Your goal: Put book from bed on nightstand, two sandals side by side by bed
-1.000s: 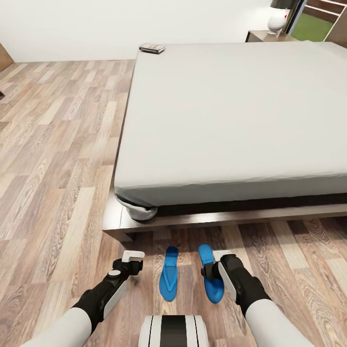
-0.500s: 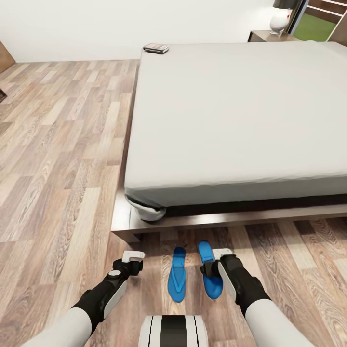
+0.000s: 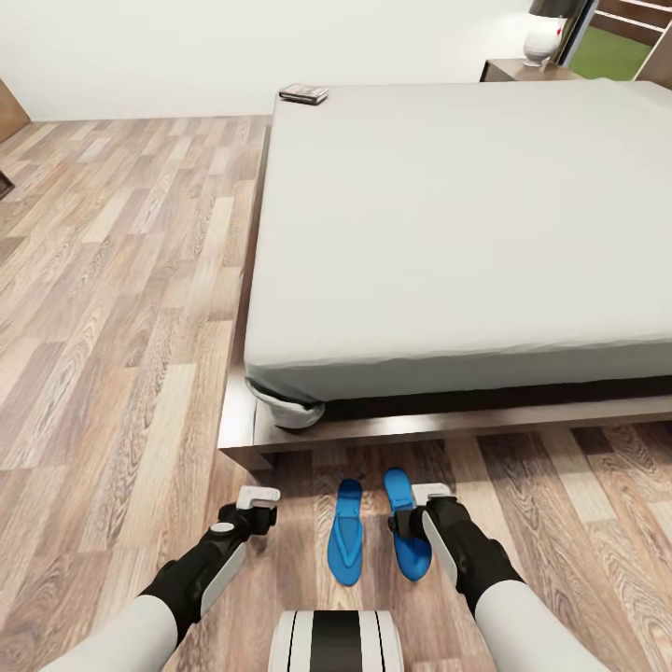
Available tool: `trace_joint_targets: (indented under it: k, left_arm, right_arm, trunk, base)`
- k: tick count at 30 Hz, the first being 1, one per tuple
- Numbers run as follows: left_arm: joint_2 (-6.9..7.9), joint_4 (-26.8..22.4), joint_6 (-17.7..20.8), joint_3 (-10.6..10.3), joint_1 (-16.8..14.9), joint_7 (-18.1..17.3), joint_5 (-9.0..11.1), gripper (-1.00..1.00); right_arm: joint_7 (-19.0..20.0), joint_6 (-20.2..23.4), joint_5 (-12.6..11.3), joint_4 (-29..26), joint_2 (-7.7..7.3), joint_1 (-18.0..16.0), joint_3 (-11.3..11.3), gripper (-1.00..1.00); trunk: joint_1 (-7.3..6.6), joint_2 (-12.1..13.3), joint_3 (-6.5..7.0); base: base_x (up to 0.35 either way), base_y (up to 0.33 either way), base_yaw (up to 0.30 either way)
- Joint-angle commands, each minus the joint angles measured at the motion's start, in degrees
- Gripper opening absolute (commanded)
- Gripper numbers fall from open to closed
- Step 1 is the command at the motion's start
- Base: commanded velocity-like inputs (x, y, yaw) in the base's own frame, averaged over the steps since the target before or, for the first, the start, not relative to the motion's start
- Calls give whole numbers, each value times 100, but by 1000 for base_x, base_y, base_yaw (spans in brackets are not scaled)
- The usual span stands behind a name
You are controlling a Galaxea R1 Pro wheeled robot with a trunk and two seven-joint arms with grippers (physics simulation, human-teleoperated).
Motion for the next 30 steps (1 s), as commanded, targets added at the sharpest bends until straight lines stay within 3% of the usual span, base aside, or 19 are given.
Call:
trace_joint_targets:
  k: [1, 9, 11, 15, 17, 19, 20, 21, 22, 23, 27, 30]
  left_arm:
    - [8, -16, 140, -44, -3, 51, 50, 100]
    - [26, -217, 851, -4, -3, 50, 52, 100]
    - [94, -264, 1037, 8, -3, 50, 48, 100]
    - [497, -309, 1358, 17, -9, 126, 40, 100]
    - [790, -334, 1691, 20, -24, 271, 47, 100]
    - [1330, -657, 2146, 49, -46, 415, 72, 100]
    - [1465, -838, 2292, 87, -48, 428, 81, 100]
    - [1701, -1298, 2639, 260, -37, 431, 112, 100]
    - [1795, -1550, 2820, 405, -31, 422, 139, 100]
    - [1937, -2023, 3165, 764, -21, 399, 172, 100]
    - [2132, -2805, 3974, 1564, -2, 360, 213, 100]
    - [2171, -3068, 4364, 1765, 3, 352, 227, 100]
  right_arm:
    - [-18, 28, -6, -4, 0, -2, 13, -100]
    - [-18, 28, 24, 142, 3, -9, 14, -100]
    - [-18, 28, 27, 159, 3, -10, 14, -100]
    - [-18, 26, 33, 172, 3, -12, 14, -100]
    - [-18, 27, 35, 175, 3, -12, 14, -100]
    - [-18, 27, 39, 176, 3, -12, 14, -100]
    - [-18, 27, 40, 176, 3, -12, 14, -100]
    - [-18, 26, 42, 176, 3, -12, 14, -100]
    - [-18, 24, 43, 177, 1, -12, 14, -100]
    - [-18, 24, 44, 177, 0, -12, 14, -100]
    - [-19, 22, 51, 177, -4, -12, 14, -100]
    - [-21, 20, 53, 177, 3, -12, 15, -100]
  trunk:
    - [-1, -1, -4]
    - [-1, -1, -4]
    - [-1, -1, -4]
    - [-1, -1, -4]
    - [-1, -1, -4]
    - [-1, -1, -4]
    - [-1, -1, -4]
    - [-1, -1, -4]
    - [-1, -1, -4]
    - [-1, -1, -4]
    - [-1, -1, -4]
    - [-1, -1, -4]
  base:
    - [0, 0, 0]
    - [0, 0, 0]
    - [0, 0, 0]
    - [0, 0, 0]
    - [0, 0, 0]
    - [0, 0, 0]
    - [0, 0, 0]
    - [0, 0, 0]
    - [0, 0, 0]
    - [0, 0, 0]
    - [0, 0, 0]
    - [0, 0, 0]
